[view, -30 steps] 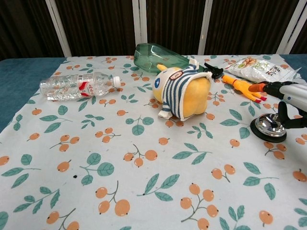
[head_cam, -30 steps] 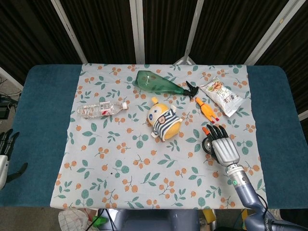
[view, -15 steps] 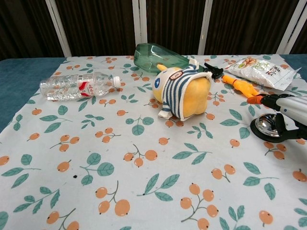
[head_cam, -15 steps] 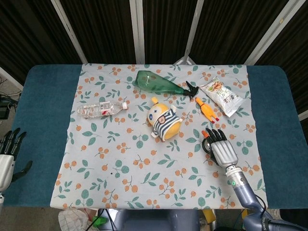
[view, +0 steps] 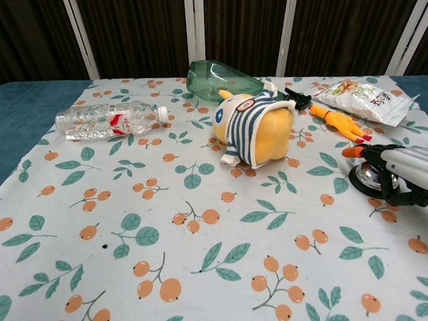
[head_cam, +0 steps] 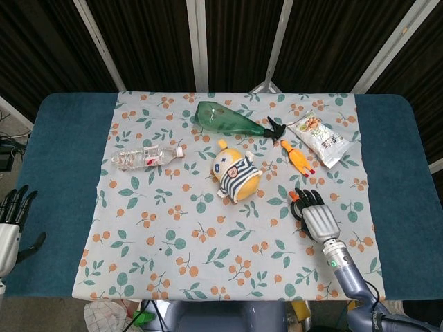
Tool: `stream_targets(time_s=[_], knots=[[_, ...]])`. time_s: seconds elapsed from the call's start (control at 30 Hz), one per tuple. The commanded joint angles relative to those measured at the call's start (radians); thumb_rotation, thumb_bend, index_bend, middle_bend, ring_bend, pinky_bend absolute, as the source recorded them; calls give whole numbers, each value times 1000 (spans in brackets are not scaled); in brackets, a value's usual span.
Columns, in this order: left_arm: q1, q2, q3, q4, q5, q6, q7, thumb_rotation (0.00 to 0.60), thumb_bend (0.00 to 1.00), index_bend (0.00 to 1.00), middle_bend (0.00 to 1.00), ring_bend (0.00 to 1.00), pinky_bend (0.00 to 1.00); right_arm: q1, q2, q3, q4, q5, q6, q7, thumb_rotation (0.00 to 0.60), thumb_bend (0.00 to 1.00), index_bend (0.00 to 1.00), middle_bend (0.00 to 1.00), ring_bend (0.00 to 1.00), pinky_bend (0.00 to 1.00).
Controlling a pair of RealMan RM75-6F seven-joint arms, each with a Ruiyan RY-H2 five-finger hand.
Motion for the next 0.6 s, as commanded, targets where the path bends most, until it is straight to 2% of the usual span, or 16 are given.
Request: stream_targets(time_s=[0.03, 0.3, 0.6], knots=[[0, 0, 0, -1, 0, -1, 1, 600, 405, 47, 0, 27, 165, 0, 0, -1, -1, -4, 4, 5, 600, 1000, 84, 0, 0, 0], [3, 5, 1, -8, -4, 0, -4, 600, 405, 47, 0, 27, 165, -7, 29, 6, -58, -19, 49, -19, 600, 1000, 83, 0, 0, 0], [6, 9, 1, -10, -4, 3, -5, 600, 405, 47, 0, 27, 165, 3, -22, -8, 26, 24, -24, -5, 600, 1000, 84, 0, 0, 0]])
